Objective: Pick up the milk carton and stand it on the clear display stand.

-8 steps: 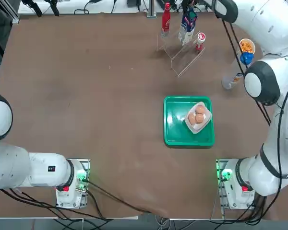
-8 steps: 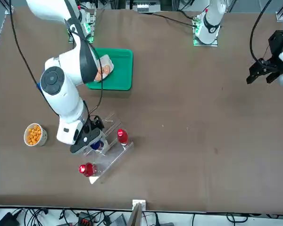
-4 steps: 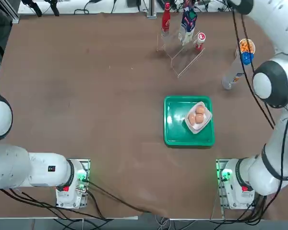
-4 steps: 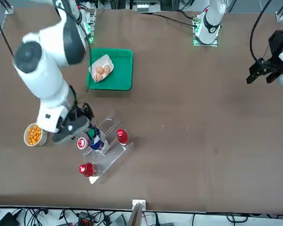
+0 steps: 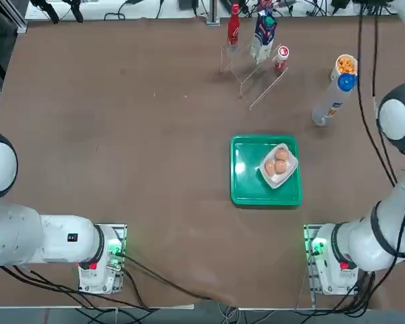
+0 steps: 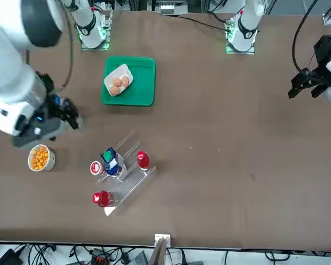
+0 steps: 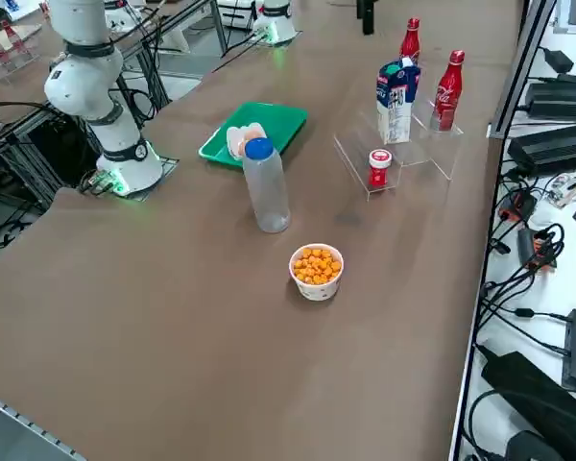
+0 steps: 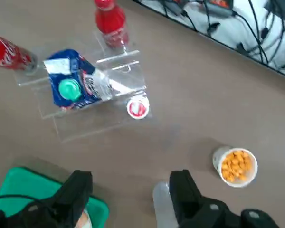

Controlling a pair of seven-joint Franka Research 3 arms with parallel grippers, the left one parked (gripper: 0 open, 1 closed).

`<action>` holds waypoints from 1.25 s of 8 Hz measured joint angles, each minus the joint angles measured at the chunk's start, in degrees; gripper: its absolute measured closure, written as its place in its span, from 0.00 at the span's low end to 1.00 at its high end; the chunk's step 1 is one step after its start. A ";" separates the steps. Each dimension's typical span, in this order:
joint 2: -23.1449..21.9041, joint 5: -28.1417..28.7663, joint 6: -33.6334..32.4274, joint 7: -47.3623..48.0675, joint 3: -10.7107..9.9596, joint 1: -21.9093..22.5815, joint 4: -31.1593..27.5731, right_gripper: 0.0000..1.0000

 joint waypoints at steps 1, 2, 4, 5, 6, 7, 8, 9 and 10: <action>-2.38 0.00 -0.02 0.10 -0.04 -1.35 -2.79 0.00; -5.02 0.14 0.00 0.13 -0.11 -3.34 -6.03 0.01; -10.20 1.24 0.23 0.07 -0.19 -8.41 -12.17 0.00; -12.68 1.57 0.67 0.03 -0.21 -10.21 -15.06 0.00; -15.01 1.62 1.03 0.03 -0.21 -11.30 -17.77 0.00; -16.89 1.62 1.12 0.15 -0.22 -11.97 -19.94 0.00; -18.14 1.62 1.04 0.15 -0.27 -12.85 -21.38 0.00; -18.88 1.62 0.96 0.15 -0.28 -13.73 -22.18 0.00; -19.26 1.62 0.87 0.18 -0.28 -14.25 -22.60 0.00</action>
